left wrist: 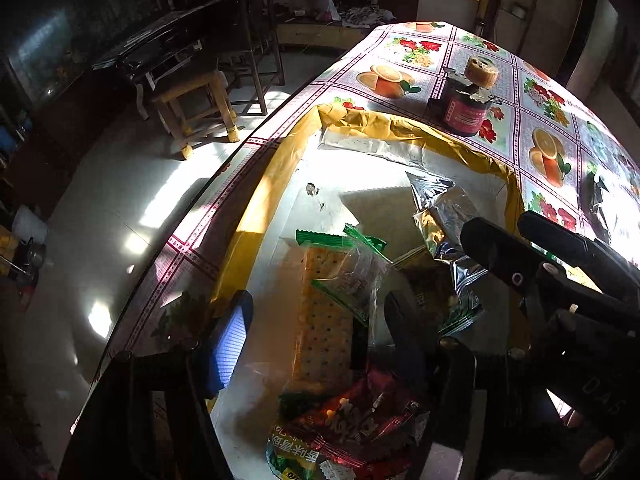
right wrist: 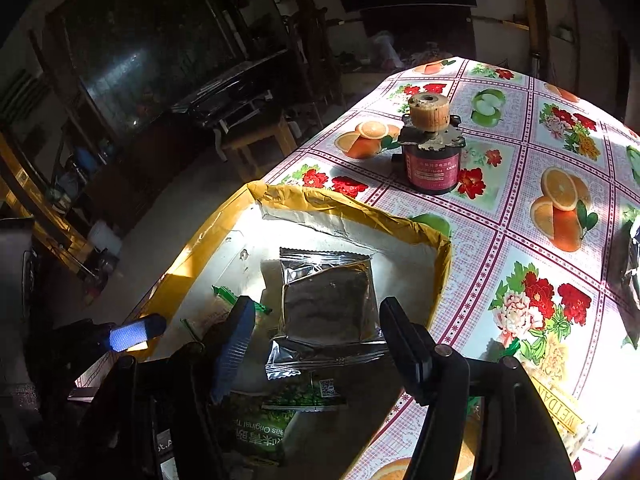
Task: Organize snacks
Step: 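Open both tools to release the clear bag and silver foil bag into the tray, then move both open tools back toward the WEIDAN cracker pack and red bar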
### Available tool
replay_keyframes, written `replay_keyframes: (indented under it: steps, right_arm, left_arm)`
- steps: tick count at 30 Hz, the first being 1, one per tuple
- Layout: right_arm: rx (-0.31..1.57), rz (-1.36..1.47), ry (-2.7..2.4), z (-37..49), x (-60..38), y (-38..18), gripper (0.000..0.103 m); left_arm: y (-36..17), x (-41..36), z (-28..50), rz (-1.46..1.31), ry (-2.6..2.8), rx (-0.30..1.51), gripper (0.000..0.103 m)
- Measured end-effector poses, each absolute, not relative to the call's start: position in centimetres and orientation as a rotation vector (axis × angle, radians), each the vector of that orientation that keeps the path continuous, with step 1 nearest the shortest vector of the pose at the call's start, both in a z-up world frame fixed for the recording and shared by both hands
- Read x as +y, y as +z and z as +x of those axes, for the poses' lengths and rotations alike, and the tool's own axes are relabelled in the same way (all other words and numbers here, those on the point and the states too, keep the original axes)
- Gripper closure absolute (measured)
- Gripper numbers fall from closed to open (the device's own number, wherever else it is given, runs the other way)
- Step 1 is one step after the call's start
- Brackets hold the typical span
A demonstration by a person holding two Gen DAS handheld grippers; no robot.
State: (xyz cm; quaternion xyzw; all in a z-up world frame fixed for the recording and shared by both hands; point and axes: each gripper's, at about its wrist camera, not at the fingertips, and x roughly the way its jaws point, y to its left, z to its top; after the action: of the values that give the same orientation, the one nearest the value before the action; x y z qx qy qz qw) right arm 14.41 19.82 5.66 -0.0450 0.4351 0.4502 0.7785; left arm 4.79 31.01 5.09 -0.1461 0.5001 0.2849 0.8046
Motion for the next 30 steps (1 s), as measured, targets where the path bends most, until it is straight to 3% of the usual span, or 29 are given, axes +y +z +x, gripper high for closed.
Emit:
replay_keyframes:
  steps: [30]
  right_arm:
    - [0.928, 0.131, 0.635, 9.9, -7.1, 4.1, 0.025]
  left_arm:
    - [8.2, 16.6, 5.0, -0.248, 0.365, 1.059, 0.029]
